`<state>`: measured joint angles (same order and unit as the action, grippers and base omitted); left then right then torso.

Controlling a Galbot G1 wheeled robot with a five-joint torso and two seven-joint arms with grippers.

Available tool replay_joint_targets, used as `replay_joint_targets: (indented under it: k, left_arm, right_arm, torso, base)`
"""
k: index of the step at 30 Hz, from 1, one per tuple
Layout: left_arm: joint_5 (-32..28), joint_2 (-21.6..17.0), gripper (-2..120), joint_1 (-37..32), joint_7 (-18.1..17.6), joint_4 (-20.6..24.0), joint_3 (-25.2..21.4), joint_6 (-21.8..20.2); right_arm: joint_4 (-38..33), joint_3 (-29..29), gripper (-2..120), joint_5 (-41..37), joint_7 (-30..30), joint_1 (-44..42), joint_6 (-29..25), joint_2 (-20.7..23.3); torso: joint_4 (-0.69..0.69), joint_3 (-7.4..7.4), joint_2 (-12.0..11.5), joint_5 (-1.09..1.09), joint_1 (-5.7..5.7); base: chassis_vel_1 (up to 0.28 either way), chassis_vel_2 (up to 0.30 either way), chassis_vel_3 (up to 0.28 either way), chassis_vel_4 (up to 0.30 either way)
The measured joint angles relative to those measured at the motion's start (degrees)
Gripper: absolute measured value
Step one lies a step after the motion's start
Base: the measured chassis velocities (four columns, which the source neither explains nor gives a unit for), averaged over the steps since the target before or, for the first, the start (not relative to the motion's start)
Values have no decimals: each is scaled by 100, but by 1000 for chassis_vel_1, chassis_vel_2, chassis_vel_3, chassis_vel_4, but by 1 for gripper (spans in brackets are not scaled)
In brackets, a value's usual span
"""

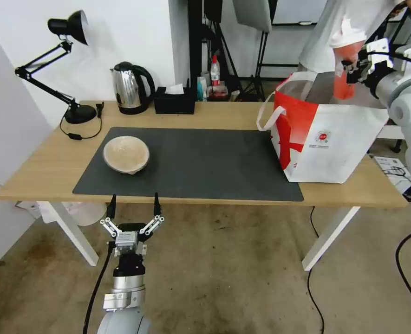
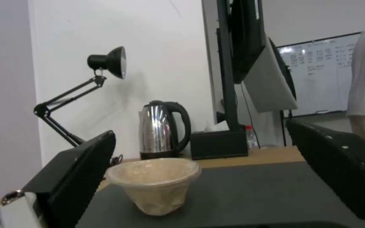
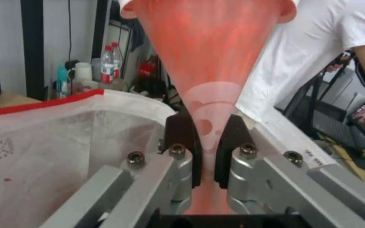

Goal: Pick up the trash from the table and place it into the takeout bag.

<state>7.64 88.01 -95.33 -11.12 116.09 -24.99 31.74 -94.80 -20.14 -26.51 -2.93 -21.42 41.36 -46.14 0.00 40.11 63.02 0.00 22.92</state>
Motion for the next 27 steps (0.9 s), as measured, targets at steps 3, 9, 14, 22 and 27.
replay_joint_targets:
  k: [3,9,14,22,27]
  left_arm:
    - [-29,-9,100,-9,0,1,-24,5]
    - [-77,-41,100,-5,-1,9,-59,9]
    - [-88,-51,100,0,-1,9,-61,10]
    - [-98,-67,100,21,-3,9,-68,10]
    - [-102,-70,100,24,-4,9,-79,10]
  right_arm:
    - [72,52,4,45,-3,30,-9,-65]
    - [253,133,4,167,-41,56,-125,-172]
    - [314,144,4,248,-92,33,-179,-208]
    - [397,170,4,306,-107,20,-241,-272]
    - [483,206,4,364,-112,28,-295,-315]
  torso:
    - [0,0,0,0,0]
    - [0,-1,0,0,0]
    - [0,-1,1,0,0]
    - [0,0,1,0,0]
    - [0,-1,1,0,0]
  base:
    - [0,0,0,0]
    - [0,0,0,0]
    - [0,0,0,0]
    - [0,0,0,0]
    - [0,0,0,0]
